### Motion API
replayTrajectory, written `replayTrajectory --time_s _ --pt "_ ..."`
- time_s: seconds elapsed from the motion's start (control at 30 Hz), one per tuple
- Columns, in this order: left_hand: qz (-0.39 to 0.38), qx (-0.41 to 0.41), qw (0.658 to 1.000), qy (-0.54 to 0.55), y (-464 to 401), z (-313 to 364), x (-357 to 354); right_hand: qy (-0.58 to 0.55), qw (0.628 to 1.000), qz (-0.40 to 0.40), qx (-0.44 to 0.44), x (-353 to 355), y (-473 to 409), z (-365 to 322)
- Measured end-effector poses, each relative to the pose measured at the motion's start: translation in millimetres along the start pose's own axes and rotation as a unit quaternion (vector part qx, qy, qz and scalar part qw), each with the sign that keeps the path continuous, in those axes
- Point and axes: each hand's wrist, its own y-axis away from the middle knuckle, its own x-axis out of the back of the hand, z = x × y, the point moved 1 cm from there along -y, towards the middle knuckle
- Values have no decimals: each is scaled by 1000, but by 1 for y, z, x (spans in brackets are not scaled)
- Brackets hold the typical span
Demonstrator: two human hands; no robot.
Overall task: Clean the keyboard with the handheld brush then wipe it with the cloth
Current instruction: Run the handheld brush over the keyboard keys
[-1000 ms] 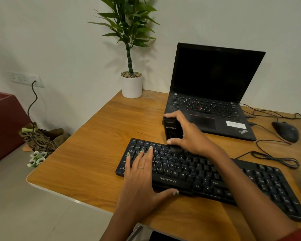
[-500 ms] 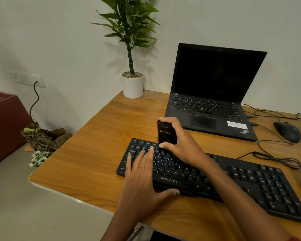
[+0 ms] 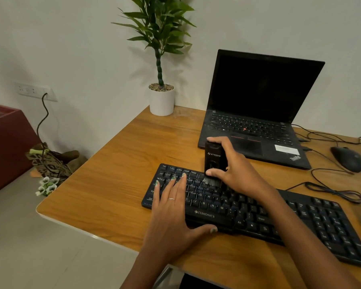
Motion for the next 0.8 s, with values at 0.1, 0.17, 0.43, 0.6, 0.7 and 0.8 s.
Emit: replayTrajectory --time_s 0.1,0.17,0.43,0.6,0.7,0.8 --pt "6 -2 1000 2 1 0 -1 -45 999 -13 27 -10 9 -5" --pt "9 -2 1000 5 0 -1 -1 -62 997 -37 38 -10 11 -7" --pt "11 -1 1000 7 0 0 -1 -56 997 -30 41 -12 8 -6" --pt "3 -1 1000 -2 0 0 -1 -4 999 30 16 -10 2 -4" --pt "4 2 1000 -4 -1 -1 -1 -35 999 -11 21 -14 7 -10" --pt "3 1 1000 -5 -1 -1 -2 10 1000 21 -3 -8 1 -7"
